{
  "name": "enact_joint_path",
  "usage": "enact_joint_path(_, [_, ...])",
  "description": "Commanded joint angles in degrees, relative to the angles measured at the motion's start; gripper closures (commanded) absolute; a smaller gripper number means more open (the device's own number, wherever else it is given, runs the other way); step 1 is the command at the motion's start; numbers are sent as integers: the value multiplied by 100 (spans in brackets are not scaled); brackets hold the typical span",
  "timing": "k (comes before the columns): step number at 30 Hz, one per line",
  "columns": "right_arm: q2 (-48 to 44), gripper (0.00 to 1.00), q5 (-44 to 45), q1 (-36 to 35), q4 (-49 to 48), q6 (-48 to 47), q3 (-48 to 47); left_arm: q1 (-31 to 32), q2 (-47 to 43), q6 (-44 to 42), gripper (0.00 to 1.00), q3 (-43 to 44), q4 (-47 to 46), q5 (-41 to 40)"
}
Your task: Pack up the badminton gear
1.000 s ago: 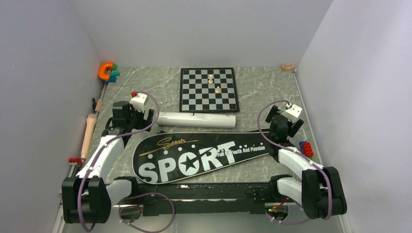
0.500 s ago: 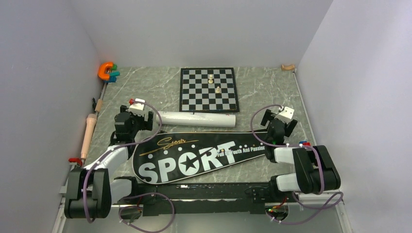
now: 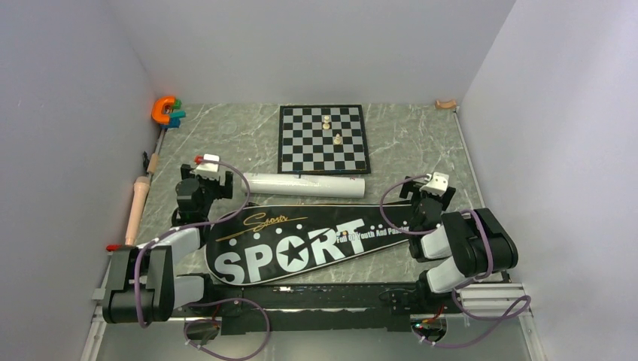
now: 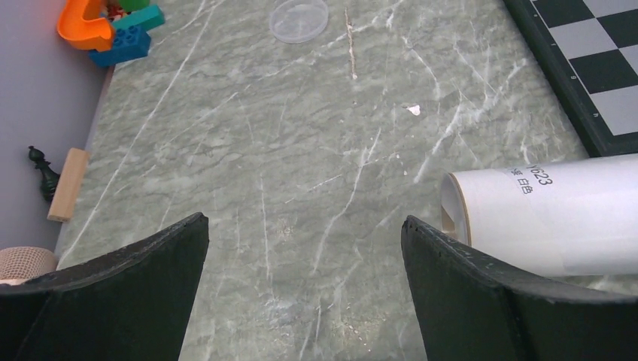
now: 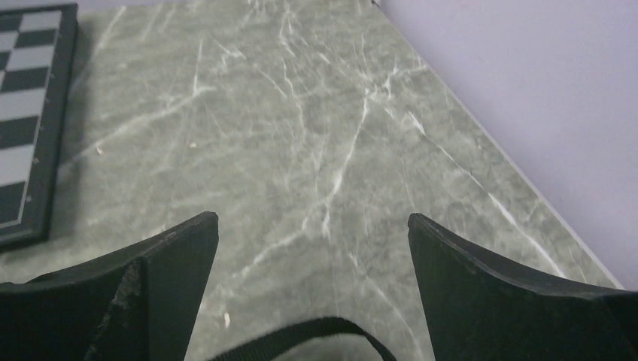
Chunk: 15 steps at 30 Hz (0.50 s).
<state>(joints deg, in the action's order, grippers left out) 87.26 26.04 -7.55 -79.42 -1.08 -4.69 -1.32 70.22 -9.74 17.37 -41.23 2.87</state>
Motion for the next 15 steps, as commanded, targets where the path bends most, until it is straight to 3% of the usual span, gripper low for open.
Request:
enact_joint_path(1, [-119, 0, -36, -14, -179, -49, -226, -23, -243, 123, 1, -299, -758, -181])
enact_joint_path(5, [-42, 0, -262, -29, -826, -186, 83, -23, -410, 159, 1, -561, -1078, -269])
enact_joint_path(9, [-15, 0, -148, -93, -882, -227, 75, -20, -19, 188, 1, 43, -296, -270])
enact_joint_path(11, [-36, 0, -97, -97, -662, -198, -20, -8, 555, 255, 1, 174, -761, -265])
enact_joint_path(13, [-58, 0, -53, -92, -515, -171, -80, -15, 579, 295, 1, 276, -486, -251])
enact_joint_path(15, [-65, 0, -39, -97, -506, -163, -84, -52, 507, 243, 0, -223, -1401, -56])
